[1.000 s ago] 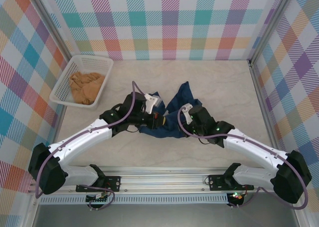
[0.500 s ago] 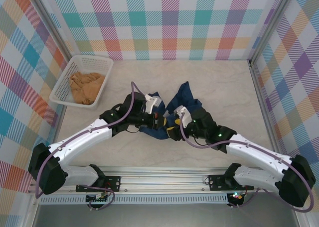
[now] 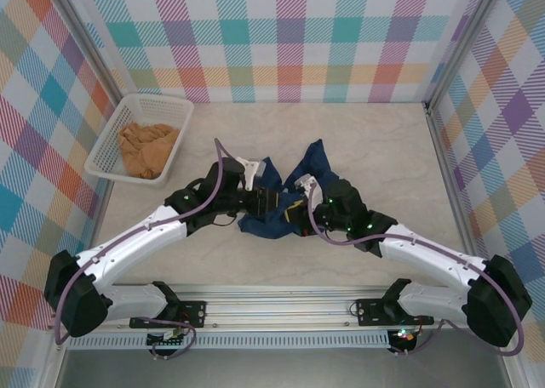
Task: Fold the inside-out t-shirt
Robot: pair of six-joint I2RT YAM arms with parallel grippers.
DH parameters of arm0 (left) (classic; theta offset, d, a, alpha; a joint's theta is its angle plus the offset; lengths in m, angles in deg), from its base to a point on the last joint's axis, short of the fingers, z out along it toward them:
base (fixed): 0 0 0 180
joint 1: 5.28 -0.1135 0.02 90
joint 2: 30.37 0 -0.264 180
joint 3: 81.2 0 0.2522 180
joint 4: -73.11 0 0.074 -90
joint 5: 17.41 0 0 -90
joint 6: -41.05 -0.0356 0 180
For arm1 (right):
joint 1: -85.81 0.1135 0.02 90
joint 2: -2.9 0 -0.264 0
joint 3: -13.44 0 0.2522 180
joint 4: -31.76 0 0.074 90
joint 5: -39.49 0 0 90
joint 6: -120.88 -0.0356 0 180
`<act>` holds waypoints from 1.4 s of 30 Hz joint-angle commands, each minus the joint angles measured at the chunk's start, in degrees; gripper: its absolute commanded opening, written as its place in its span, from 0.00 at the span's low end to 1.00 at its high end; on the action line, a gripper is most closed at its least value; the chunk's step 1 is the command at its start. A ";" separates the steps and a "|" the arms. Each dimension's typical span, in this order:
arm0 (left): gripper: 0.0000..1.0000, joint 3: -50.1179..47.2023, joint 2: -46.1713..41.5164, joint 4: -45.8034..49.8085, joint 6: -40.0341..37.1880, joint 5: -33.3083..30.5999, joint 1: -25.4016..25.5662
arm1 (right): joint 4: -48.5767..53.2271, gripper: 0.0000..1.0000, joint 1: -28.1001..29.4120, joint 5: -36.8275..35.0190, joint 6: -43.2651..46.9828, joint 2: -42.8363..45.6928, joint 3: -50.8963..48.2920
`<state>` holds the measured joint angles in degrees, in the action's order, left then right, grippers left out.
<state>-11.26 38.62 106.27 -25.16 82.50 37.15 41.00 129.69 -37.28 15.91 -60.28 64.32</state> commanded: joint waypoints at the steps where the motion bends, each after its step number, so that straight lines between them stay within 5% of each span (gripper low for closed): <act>1: 0.49 -3.07 -4.47 0.97 -1.48 -5.49 -0.43 | -5.92 0.00 -2.64 7.50 -9.22 1.13 -1.43; 5: 0.57 -7.16 -8.13 -1.76 -1.86 1.03 0.18 | -6.74 0.00 -5.18 9.38 -16.23 -0.88 -0.74; 10: 0.57 -8.47 -7.27 -2.92 -4.07 2.94 1.34 | -6.66 0.00 -6.29 12.17 -20.07 -3.08 0.77; 20: 0.32 -8.62 0.49 -8.25 -6.43 9.07 3.36 | -8.57 0.00 -8.59 10.89 -28.80 -3.66 1.00; 25: 0.10 -9.33 2.62 -10.86 -6.68 10.58 4.65 | -7.44 0.00 -9.87 9.17 -32.10 -3.08 1.83; 31: 0.00 -11.18 4.42 -12.08 -9.98 12.38 7.14 | -10.41 0.00 -11.86 7.50 -37.41 -2.33 2.17; 38: 0.06 -11.53 7.39 -10.76 -12.36 11.84 8.89 | -5.88 0.00 -12.89 7.22 -33.96 -2.21 4.69; 42: 0.21 -10.80 2.47 -9.74 -12.54 7.64 8.85 | 0.09 0.00 -12.92 7.39 -26.72 -0.94 5.03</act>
<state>-22.23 45.36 95.75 -36.46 92.42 45.35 37.94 117.20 -29.67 -16.48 -63.45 67.67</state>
